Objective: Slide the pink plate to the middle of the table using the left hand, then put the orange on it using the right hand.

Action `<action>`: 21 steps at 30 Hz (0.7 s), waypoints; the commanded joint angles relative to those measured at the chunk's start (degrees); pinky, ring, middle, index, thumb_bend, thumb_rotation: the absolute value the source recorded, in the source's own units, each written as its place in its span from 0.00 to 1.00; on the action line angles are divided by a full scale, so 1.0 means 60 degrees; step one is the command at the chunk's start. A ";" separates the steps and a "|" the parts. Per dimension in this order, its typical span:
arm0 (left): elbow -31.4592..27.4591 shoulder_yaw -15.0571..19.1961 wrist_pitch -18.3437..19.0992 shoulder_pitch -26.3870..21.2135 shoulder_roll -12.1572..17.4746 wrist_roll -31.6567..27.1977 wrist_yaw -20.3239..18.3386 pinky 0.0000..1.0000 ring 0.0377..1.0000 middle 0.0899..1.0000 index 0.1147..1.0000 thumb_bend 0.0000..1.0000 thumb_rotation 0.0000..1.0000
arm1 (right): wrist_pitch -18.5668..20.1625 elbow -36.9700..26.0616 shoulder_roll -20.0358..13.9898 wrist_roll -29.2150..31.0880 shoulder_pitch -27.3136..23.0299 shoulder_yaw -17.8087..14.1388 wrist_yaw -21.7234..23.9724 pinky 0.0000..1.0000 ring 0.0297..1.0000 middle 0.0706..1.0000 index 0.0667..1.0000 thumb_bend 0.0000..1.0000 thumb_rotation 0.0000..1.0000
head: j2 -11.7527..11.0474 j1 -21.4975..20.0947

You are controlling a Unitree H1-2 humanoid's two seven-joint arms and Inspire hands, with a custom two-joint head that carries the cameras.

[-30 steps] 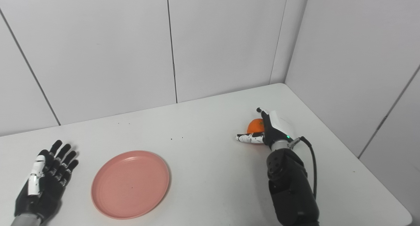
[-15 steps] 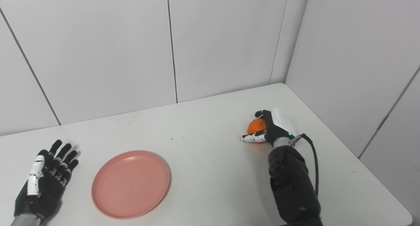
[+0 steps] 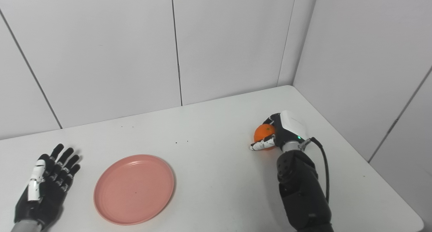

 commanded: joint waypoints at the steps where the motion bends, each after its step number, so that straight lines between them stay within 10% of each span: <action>1: 0.0135 -0.0045 0.0142 0.0038 -0.0014 0.0023 0.0011 1.00 0.97 0.97 0.96 0.31 1.00 | -0.0043 -0.0494 -0.0317 0.0087 -0.0223 -0.0026 -0.0400 0.25 0.31 0.37 0.45 0.52 0.13 | 0.0011 0.0011; 21: 0.0086 -0.0036 0.0209 0.0049 -0.0239 0.0029 0.0164 0.99 0.96 0.97 0.96 0.31 1.00 | -0.0044 -0.3296 0.0125 0.0029 -0.0678 0.0827 -0.0180 0.32 0.38 0.40 0.47 0.53 0.00 | -0.0028 0.0543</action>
